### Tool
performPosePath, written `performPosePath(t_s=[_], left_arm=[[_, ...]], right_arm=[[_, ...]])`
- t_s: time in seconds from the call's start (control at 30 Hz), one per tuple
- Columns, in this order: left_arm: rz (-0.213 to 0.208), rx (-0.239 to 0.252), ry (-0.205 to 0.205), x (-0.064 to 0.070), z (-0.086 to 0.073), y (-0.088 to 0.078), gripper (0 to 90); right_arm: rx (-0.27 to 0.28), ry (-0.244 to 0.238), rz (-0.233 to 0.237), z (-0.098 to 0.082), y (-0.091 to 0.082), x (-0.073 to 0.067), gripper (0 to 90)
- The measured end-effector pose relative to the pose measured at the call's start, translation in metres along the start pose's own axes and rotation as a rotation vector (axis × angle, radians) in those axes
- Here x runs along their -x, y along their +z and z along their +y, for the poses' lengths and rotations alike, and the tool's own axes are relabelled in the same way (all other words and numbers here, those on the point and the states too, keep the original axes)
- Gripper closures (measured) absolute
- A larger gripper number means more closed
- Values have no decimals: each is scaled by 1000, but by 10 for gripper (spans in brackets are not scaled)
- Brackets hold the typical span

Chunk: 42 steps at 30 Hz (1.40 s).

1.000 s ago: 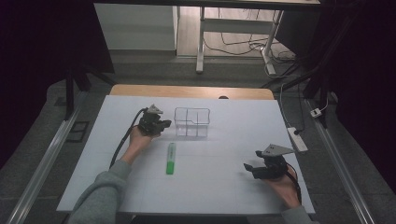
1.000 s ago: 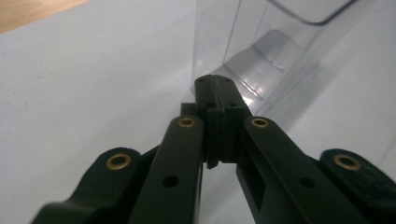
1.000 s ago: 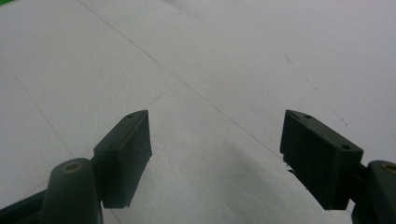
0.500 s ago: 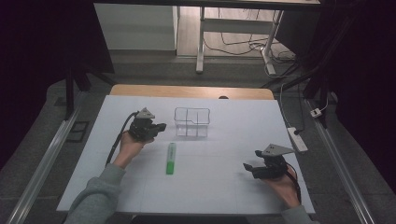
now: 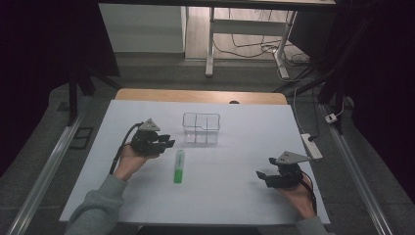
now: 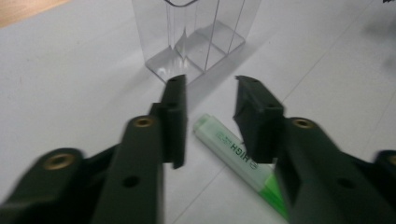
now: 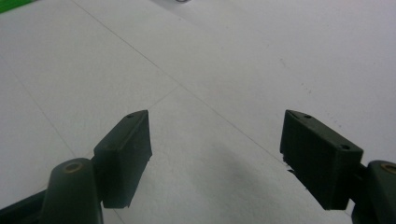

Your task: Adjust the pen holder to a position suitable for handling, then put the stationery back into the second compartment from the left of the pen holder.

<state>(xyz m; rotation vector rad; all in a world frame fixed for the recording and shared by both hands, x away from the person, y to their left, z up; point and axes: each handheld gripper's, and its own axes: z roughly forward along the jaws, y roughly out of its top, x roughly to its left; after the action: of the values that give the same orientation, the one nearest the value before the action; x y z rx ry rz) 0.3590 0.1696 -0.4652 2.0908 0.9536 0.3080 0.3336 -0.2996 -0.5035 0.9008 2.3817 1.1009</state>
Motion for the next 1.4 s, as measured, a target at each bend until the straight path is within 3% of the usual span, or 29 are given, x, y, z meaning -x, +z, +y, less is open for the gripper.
performPosePath(t_s=[0.2,0.27,0.33,0.43,0.63,0.87,1.1,1.23,1.4], left_arm=[[13,-33,-21,11,-5,-7,402],[-20,-76,-15,13,-10,-7,375],[-14,-104,-5,17,-16,-7,340],[-26,-131,-18,18,-21,-7,331],[-23,-216,26,25,-23,-2,306],[-35,-234,83,27,-24,-1,308],[-38,-248,81,30,-24,0,301],[-2,-276,82,38,-24,2,286],[39,-288,28,49,-26,8,285]], right_arm=[[-3,1,3,-1,0,1,246],[-3,-3,4,-1,0,0,246],[-4,-7,5,-1,-1,0,246],[1,-6,6,-1,-1,-1,246],[-7,-12,5,-1,1,-2,246],[-11,-14,4,-1,0,-2,245],[-12,-15,1,-1,0,-3,245],[-6,-16,2,-1,-2,-3,246],[0,-12,8,-1,-1,-3,246]])
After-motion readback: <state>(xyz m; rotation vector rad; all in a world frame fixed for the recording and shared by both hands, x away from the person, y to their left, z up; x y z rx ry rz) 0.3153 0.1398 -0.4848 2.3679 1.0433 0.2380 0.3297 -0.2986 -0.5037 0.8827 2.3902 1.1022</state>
